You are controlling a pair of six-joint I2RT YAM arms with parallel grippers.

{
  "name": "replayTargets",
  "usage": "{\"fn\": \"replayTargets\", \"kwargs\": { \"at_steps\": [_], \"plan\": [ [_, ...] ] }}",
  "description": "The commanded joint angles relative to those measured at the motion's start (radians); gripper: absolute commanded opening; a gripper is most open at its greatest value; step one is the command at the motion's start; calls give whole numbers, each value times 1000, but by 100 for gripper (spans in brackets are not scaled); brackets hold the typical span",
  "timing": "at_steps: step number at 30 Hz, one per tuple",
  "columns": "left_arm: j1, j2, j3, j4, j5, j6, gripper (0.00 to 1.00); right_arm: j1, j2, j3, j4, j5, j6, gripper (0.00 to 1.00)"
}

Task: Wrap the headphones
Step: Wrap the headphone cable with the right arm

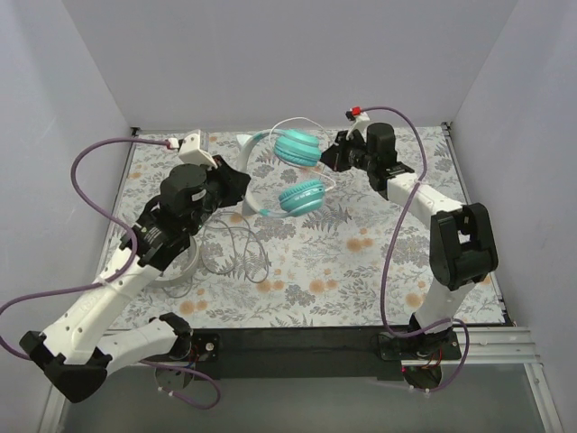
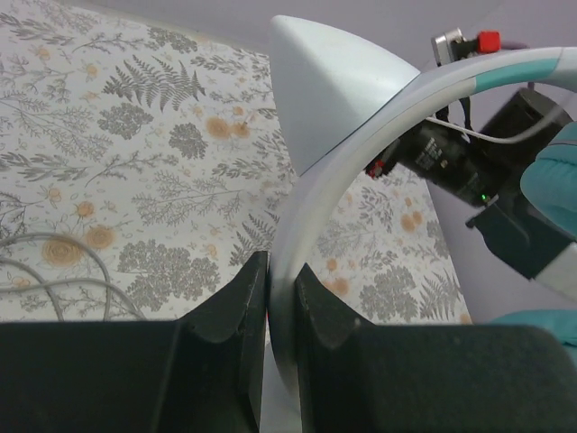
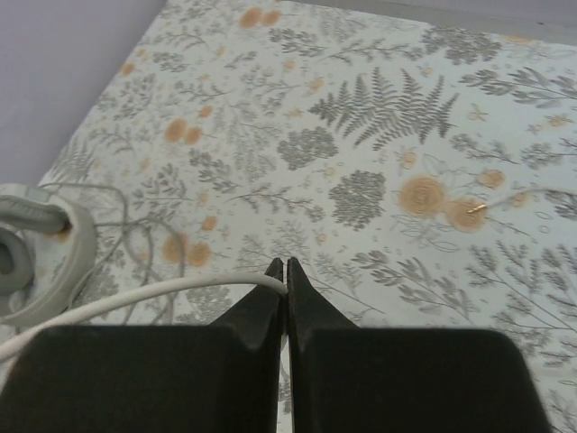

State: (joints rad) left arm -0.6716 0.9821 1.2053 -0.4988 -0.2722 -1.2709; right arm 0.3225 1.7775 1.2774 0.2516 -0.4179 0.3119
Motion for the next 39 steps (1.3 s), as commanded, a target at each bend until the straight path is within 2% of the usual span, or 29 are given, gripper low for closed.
{"fn": "replayTargets", "kwargs": {
  "at_steps": [1, 11, 27, 35, 39],
  "plan": [
    [-5, 35, 54, 163, -99, -48, 0, 36, -81, -70, 170, -82, 72, 1],
    [-5, 139, 126, 229, -190, 7, 0, 112, -161, -231, 301, -99, 171, 1],
    [-5, 142, 131, 252, -173, -12, 0, 153, 52, -130, 268, -156, 234, 1],
    [-6, 161, 111, 333, -266, 13, 0, 202, 17, -168, 276, -150, 231, 1],
    [-5, 171, 88, 380, -343, 27, 0, 233, -3, -185, 336, -176, 262, 1]
  ]
}}
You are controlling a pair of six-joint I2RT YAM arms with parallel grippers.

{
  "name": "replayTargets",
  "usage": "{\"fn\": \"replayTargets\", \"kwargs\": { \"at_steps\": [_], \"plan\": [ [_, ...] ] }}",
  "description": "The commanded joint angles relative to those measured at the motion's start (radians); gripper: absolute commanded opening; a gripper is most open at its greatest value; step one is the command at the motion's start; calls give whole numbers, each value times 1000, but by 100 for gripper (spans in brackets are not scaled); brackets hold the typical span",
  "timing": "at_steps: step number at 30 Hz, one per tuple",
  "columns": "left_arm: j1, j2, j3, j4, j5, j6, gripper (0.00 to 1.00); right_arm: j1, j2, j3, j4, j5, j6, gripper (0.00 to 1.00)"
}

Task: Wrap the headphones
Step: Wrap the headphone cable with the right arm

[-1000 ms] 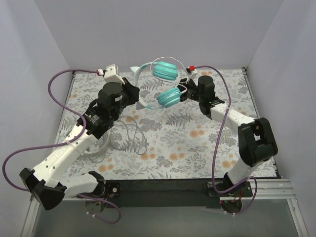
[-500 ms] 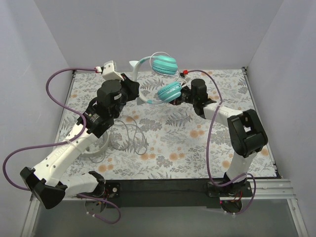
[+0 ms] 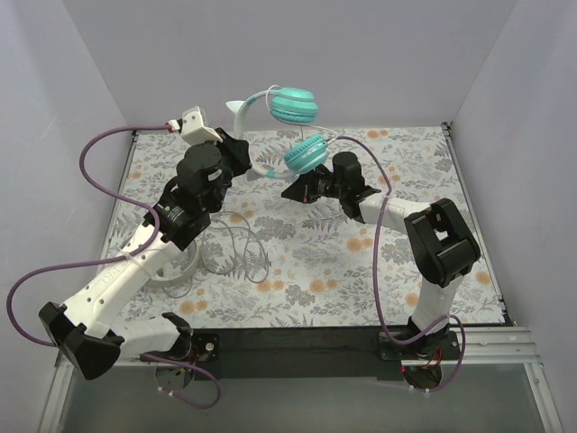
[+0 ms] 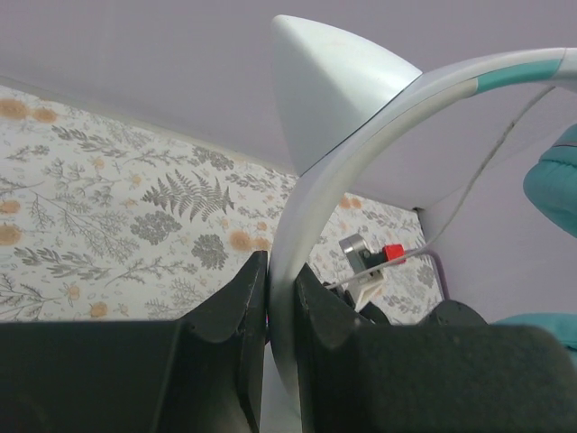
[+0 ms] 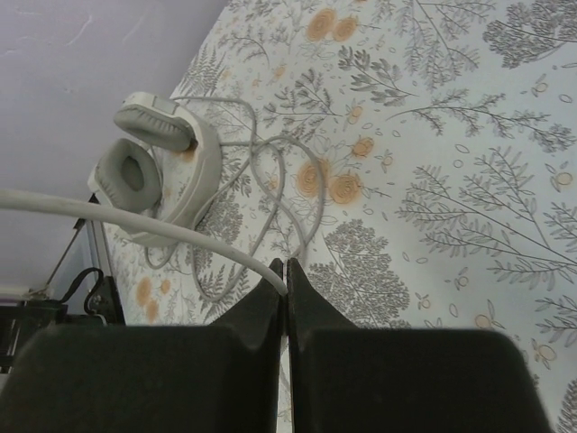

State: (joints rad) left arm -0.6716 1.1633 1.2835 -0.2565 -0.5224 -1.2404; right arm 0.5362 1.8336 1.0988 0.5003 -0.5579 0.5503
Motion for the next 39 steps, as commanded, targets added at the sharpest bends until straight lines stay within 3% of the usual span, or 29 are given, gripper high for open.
{"fn": "replayTargets", "kwargs": {
  "at_steps": [1, 12, 21, 39],
  "plan": [
    [-5, -5, 2, 148, -122, -1, 0, 21, -63, -13, 105, -42, 37, 1],
    [3, 48, -18, 229, -301, 68, 0, 54, -169, -164, 296, -57, 172, 1],
    [37, 76, -23, 215, -254, -33, 0, 76, -157, -177, 297, -95, 218, 1],
    [135, 145, 0, 235, -228, -45, 0, 163, -134, -218, 224, -94, 215, 1]
  ]
}}
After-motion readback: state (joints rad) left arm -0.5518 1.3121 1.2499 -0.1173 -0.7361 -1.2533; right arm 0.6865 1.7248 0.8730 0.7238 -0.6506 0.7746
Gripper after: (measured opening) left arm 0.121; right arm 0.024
